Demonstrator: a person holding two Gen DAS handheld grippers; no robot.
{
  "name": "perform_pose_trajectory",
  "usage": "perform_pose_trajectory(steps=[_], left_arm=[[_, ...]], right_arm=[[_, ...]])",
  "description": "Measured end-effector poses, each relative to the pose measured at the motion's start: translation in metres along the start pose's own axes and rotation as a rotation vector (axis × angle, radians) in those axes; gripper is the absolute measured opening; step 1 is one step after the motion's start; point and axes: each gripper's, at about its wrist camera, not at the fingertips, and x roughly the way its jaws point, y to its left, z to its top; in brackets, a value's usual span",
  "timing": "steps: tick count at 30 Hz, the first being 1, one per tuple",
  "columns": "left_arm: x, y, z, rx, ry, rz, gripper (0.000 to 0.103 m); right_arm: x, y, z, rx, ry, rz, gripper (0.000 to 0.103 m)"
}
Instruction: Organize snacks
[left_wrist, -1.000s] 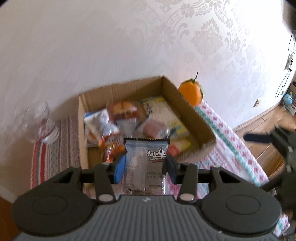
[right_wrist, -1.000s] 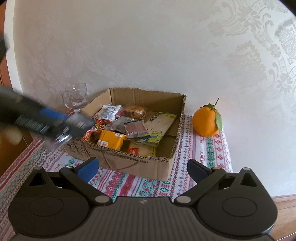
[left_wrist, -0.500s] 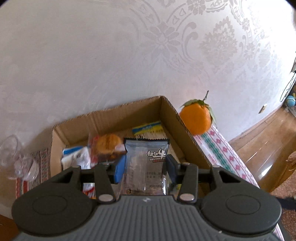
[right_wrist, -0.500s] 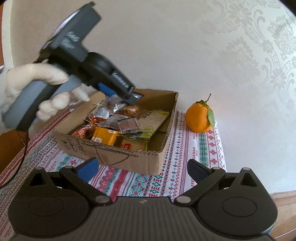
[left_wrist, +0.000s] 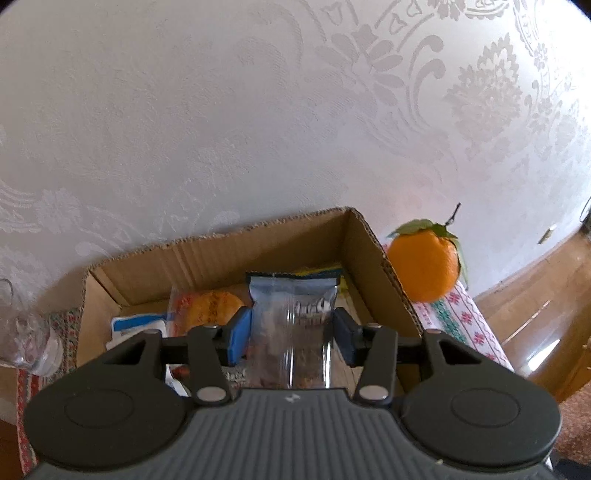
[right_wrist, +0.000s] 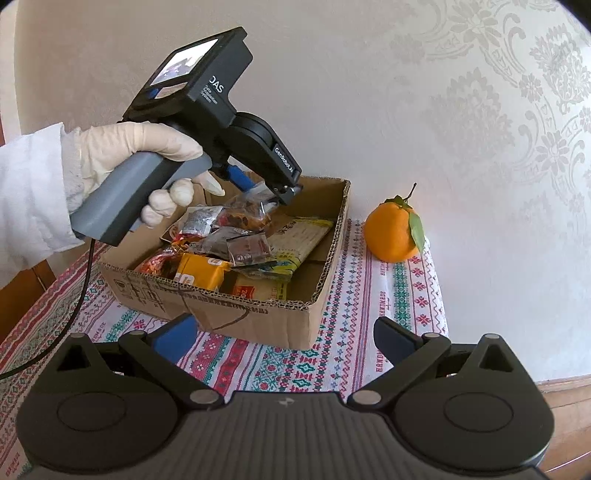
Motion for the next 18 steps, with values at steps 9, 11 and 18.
perform_pose_trajectory(steps=[9,11,18], left_arm=[[-0.016,0.003,0.001,-0.032,-0.067,0.031,0.091],[-0.022,0.003,0.001,-0.032,-0.080,0.047,0.091],[-0.040,-0.004,-0.006,0.003,-0.101,0.080,0.092]], right_arm=[[-0.003,0.004,0.002,-0.009,-0.009,0.001,0.103],[-0.005,0.004,0.002,-0.011,-0.013,0.003,0.103],[-0.010,0.007,0.004,-0.018,-0.018,-0.004,0.103]])
